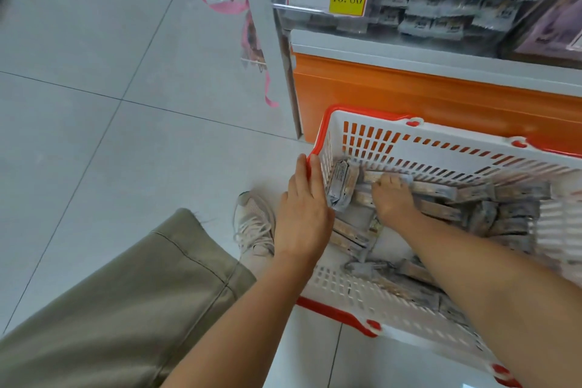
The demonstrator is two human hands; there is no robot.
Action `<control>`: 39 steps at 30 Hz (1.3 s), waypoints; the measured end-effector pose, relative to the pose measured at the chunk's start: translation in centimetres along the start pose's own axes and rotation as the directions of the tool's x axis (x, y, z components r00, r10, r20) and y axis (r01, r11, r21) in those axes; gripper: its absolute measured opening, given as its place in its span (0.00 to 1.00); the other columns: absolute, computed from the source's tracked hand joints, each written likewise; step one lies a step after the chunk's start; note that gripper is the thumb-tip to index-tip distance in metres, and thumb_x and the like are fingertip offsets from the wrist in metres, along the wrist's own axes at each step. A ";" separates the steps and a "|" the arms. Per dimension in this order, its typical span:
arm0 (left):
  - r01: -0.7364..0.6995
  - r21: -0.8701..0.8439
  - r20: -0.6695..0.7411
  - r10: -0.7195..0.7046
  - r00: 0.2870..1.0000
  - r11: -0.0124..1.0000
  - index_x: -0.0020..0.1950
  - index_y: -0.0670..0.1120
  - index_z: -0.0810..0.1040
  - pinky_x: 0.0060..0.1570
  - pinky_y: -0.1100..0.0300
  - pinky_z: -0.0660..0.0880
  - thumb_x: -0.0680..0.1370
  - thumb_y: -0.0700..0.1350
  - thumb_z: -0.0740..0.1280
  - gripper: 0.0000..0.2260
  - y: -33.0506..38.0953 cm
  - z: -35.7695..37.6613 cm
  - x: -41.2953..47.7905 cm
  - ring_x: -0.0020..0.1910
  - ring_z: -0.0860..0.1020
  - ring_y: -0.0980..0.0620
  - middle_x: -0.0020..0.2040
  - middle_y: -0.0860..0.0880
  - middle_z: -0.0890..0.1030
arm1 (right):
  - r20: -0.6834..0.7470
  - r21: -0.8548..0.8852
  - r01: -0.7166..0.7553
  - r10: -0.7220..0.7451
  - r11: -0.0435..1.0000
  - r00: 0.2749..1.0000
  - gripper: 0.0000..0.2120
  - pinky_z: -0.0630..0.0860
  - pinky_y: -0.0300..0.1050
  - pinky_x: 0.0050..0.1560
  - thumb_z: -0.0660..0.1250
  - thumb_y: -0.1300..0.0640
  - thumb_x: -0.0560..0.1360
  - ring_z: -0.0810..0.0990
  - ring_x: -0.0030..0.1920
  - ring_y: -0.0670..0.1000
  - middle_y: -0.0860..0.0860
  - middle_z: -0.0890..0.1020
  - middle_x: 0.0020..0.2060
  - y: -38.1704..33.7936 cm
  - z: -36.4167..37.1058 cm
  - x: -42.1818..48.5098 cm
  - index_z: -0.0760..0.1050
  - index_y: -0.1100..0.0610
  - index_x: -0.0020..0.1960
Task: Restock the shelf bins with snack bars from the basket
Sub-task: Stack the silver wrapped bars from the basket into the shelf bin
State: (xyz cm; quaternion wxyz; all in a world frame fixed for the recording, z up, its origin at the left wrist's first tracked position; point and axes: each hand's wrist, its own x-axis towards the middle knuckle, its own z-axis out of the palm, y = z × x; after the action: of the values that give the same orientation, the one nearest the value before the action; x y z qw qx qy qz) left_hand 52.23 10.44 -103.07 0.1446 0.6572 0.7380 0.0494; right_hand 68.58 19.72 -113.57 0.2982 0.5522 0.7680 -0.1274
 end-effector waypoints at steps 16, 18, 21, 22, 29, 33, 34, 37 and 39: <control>-0.021 -0.024 0.037 0.021 0.999 1.000 0.79 0.41 0.43 0.63 0.51 0.70 0.78 0.42 0.63 0.37 0.0 -1.6 -0.4 0.73 0.61 0.41 0.79 0.41 0.48 | -0.289 0.954 0.274 0.123 0.121 0.950 0.04 0.75 0.55 0.49 0.66 0.58 0.79 0.80 0.46 0.59 0.61 0.79 0.44 3.0 -9.8 -8.3 0.71 0.55 0.51; -0.025 -0.029 0.031 0.026 0.999 0.999 0.79 0.42 0.45 0.68 0.52 0.66 0.79 0.44 0.63 0.36 0.3 -2.6 -0.5 0.74 0.60 0.42 0.79 0.42 0.47 | -0.331 0.942 0.322 0.099 0.097 0.938 0.05 0.75 0.57 0.49 0.63 0.53 0.80 0.78 0.47 0.62 0.64 0.78 0.46 3.1 -12.1 -10.1 0.73 0.55 0.50; -0.028 -0.024 -0.007 0.028 1.000 0.999 0.79 0.43 0.47 0.71 0.52 0.63 0.79 0.46 0.63 0.34 1.0 -5.1 -0.4 0.76 0.58 0.43 0.80 0.42 0.48 | -0.379 0.924 0.374 0.077 0.079 0.922 0.13 0.74 0.58 0.56 0.60 0.43 0.80 0.77 0.48 0.63 0.63 0.77 0.47 3.0 -16.2 -13.0 0.73 0.53 0.51; -0.028 -0.032 -0.030 0.028 0.999 0.999 0.79 0.43 0.48 0.71 0.51 0.62 0.79 0.46 0.63 0.34 1.2 -6.1 -0.3 0.76 0.58 0.42 0.79 0.42 0.49 | -0.401 0.915 0.397 0.066 0.071 0.914 0.14 0.74 0.62 0.59 0.59 0.38 0.77 0.79 0.51 0.64 0.63 0.78 0.49 2.9 -17.5 -13.8 0.73 0.48 0.52; -0.147 -0.120 -0.311 0.103 0.945 0.982 0.78 0.39 0.54 0.67 0.45 0.66 0.76 0.43 0.66 0.34 2.4 -15.3 1.6 0.73 0.63 0.37 0.76 0.36 0.58 | -0.582 0.802 0.552 0.089 0.230 0.809 0.19 0.76 0.46 0.39 0.53 0.42 0.81 0.76 0.44 0.59 0.61 0.74 0.45 2.9 -28.3 -18.6 0.65 0.57 0.60; -0.129 -0.078 -0.398 0.087 0.913 0.989 0.79 0.40 0.52 0.71 0.47 0.62 0.77 0.42 0.65 0.33 2.7 -19.5 4.5 0.76 0.58 0.39 0.78 0.39 0.55 | -0.607 0.769 0.532 0.147 0.354 0.781 0.11 0.60 0.47 0.37 0.53 0.50 0.82 0.64 0.35 0.50 0.52 0.65 0.38 4.1 -33.9 -17.9 0.62 0.58 0.57; -0.126 -0.075 -0.409 0.085 0.909 0.989 0.79 0.40 0.52 0.72 0.47 0.60 0.78 0.42 0.64 0.33 2.9 -20.4 5.1 0.76 0.56 0.40 0.78 0.39 0.54 | -0.591 0.772 0.504 0.147 0.387 0.793 0.14 0.61 0.46 0.36 0.55 0.50 0.81 0.66 0.34 0.51 0.52 0.67 0.39 4.3 -35.0 -17.3 0.62 0.58 0.62; -0.133 -0.046 -0.440 0.099 0.892 0.990 0.79 0.40 0.49 0.75 0.49 0.54 0.79 0.42 0.64 0.34 3.3 -21.9 6.6 0.78 0.50 0.40 0.79 0.39 0.49 | -0.553 0.767 0.426 0.157 0.480 0.818 0.27 0.65 0.44 0.32 0.59 0.52 0.81 0.71 0.32 0.49 0.51 0.74 0.42 4.4 -37.1 -15.2 0.54 0.59 0.75; -0.114 -0.026 -0.437 0.091 0.895 0.993 0.79 0.42 0.44 0.76 0.50 0.48 0.80 0.45 0.62 0.35 3.4 -22.2 7.5 0.78 0.44 0.41 0.79 0.40 0.44 | -0.544 0.754 0.393 0.165 0.526 0.822 0.29 0.73 0.47 0.43 0.60 0.54 0.81 0.77 0.44 0.53 0.59 0.75 0.60 4.2 -37.5 -13.5 0.53 0.60 0.76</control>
State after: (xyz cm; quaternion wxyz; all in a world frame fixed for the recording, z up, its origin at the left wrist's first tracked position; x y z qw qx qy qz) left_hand 48.57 20.91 -82.12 -0.0099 0.6637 0.7145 0.2213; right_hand 63.44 30.55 -75.31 -0.2516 0.5826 0.6962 -0.3355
